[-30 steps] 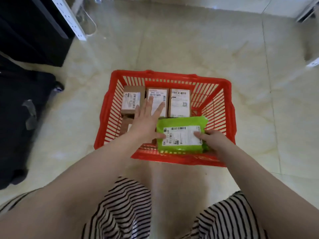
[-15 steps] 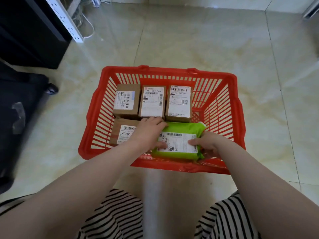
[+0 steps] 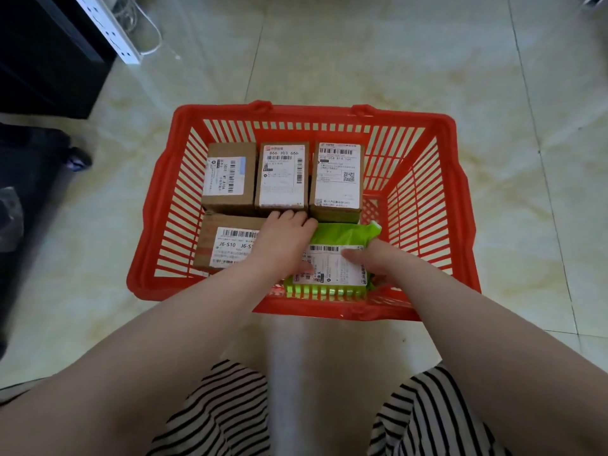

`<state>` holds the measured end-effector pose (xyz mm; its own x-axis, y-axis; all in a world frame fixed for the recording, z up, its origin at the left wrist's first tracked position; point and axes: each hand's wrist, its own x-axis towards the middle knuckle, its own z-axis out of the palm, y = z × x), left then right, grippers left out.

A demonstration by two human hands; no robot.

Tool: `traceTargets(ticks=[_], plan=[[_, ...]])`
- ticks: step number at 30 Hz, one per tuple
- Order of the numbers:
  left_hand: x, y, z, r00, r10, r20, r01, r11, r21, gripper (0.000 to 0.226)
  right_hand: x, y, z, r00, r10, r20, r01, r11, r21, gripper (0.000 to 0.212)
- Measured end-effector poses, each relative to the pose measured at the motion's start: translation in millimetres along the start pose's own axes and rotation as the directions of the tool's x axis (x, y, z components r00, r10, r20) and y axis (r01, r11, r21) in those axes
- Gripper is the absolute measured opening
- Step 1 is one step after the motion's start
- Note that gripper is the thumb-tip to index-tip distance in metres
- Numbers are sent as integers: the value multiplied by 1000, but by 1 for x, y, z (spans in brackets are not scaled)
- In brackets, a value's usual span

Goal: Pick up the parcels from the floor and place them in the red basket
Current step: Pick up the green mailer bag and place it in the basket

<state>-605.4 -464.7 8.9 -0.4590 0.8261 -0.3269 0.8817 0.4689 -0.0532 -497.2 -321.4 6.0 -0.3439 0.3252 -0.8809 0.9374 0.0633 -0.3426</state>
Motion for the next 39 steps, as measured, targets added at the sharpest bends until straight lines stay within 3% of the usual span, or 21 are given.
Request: traceTargets(ticks=[4,10,15,39], plan=[[1,2,-1,1000,22,-11,-22,998,55,82,1,-4,2,999,26,-31,-29,996,-80,62],[1,-1,-1,1000,26,-3,-26,999,33,80,6,5,-6,996,77,49,-83,990,118,62],[1,-2,-2,998,46,-34,-44,998,44,75,3,3,-1,998,-62,18,59,991,123,41],[-2,-4,-5,1000,31,0,-31,999,44,74,-1,4,-2,999,28,46,-27,999,-25,70]])
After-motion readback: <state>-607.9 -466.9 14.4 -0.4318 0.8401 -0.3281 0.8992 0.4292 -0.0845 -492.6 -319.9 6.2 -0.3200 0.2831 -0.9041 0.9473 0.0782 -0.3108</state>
